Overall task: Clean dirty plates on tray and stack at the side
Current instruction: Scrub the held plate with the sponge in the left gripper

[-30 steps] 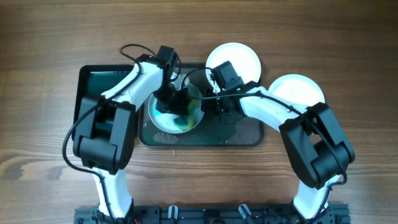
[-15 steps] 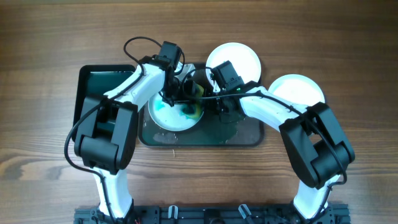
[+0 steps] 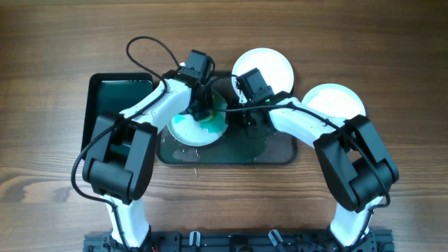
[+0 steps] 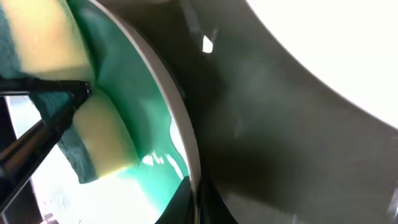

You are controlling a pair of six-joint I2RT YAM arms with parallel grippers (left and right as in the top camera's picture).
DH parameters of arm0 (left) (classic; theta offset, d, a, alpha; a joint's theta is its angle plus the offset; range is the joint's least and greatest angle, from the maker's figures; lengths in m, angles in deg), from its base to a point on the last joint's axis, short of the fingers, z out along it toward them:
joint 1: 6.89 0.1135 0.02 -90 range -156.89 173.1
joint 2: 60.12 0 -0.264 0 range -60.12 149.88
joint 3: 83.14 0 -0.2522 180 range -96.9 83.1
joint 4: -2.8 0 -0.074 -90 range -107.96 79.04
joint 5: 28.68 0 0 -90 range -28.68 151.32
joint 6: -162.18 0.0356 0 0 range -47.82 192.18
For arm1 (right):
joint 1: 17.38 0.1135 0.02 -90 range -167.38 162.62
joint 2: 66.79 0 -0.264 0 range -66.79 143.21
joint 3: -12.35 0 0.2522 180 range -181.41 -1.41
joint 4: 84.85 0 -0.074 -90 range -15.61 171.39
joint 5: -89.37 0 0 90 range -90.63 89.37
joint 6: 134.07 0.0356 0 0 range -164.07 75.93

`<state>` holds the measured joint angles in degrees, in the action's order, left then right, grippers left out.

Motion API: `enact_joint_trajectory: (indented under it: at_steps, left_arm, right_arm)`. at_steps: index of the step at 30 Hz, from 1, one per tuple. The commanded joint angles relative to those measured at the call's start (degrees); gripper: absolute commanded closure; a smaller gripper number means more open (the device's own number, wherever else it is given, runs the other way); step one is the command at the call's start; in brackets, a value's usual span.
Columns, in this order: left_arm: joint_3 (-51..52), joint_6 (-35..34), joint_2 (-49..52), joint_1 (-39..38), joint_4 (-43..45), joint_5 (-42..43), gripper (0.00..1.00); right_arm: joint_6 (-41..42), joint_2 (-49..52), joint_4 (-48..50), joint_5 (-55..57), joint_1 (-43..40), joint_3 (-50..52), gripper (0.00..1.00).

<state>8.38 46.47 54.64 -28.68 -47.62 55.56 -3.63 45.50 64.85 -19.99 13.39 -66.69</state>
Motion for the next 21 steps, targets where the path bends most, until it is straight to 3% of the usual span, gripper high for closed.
enact_joint_trajectory:
  at_steps: [1, 4, 10, 16, 21]
  left_arm:
    - [2.95, -12.48, 3.54, 2.25, -7.21, -19.93, 0.96]
    - [2.95, -17.09, 3.54, 2.25, -13.25, -19.82, 0.96]
    - [2.93, -16.35, 3.54, 2.34, -18.78, -17.9, 0.96]
    - [-0.35, -10.49, 3.52, 2.95, -22.47, -6.82, 0.96]
    - [-12.59, -1.29, 3.52, 4.66, -28.48, 5.66, 0.96]
  right_arm:
    - [0.0, 0.66, -0.87, -0.02, -0.26, -0.55, 0.96]
    - [0.02, 0.66, -0.92, -0.04, -0.46, -0.55, 0.96]
    - [0.09, 0.66, -1.14, -0.04, -0.48, -0.55, 0.96]
    - [0.07, 0.66, -1.27, -0.07, -0.48, -0.55, 0.96]
    - [0.07, 0.66, -1.29, -0.07, -0.48, -0.55, 0.96]
